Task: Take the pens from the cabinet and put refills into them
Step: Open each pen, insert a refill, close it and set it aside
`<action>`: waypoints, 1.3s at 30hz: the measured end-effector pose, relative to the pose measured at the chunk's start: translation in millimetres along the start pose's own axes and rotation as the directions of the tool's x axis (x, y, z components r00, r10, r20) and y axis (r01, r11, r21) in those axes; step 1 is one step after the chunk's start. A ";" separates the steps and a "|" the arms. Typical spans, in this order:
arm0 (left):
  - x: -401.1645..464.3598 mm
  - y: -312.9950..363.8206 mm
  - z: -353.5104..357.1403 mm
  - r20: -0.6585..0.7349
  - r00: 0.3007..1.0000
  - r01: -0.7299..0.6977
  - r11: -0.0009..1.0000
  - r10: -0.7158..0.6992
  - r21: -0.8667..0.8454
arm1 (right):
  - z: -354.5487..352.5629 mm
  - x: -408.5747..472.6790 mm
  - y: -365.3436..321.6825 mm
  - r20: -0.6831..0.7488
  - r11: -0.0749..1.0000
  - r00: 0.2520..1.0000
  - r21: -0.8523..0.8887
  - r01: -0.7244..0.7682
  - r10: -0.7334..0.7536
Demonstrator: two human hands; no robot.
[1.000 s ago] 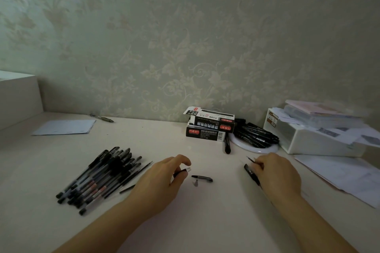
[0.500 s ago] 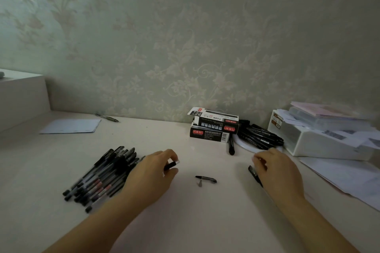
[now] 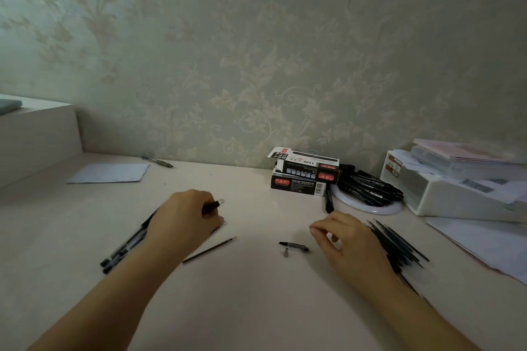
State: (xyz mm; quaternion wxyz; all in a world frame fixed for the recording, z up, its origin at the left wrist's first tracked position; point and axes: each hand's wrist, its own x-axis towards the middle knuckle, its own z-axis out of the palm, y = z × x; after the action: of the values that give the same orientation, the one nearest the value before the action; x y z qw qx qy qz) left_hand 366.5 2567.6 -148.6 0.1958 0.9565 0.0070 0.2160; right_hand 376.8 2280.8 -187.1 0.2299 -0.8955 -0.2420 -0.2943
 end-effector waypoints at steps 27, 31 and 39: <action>-30.8 56.3 41.1 0.035 0.932 -0.294 0.807 0.361 -0.512 | 6.8 2.0 -37.7 0.320 0.572 0.909 0.706 -0.417 0.268; -33.2 49.2 45.9 0.109 0.912 -0.328 0.864 0.395 -0.382 | 9.1 3.2 -30.8 0.250 0.523 0.880 0.726 -0.446 0.403; -28.8 39.5 48.9 0.173 0.906 -0.308 0.882 0.386 -0.356 | 8.5 3.7 -10.9 0.163 0.340 0.770 0.827 -0.448 0.617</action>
State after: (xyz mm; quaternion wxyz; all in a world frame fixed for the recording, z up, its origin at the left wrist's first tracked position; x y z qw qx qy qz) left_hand 357.9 2510.2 -186.1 0.3058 0.9163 -0.2241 0.1295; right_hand 376.7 2295.1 -187.9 0.7280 -0.6727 -0.0221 -0.1303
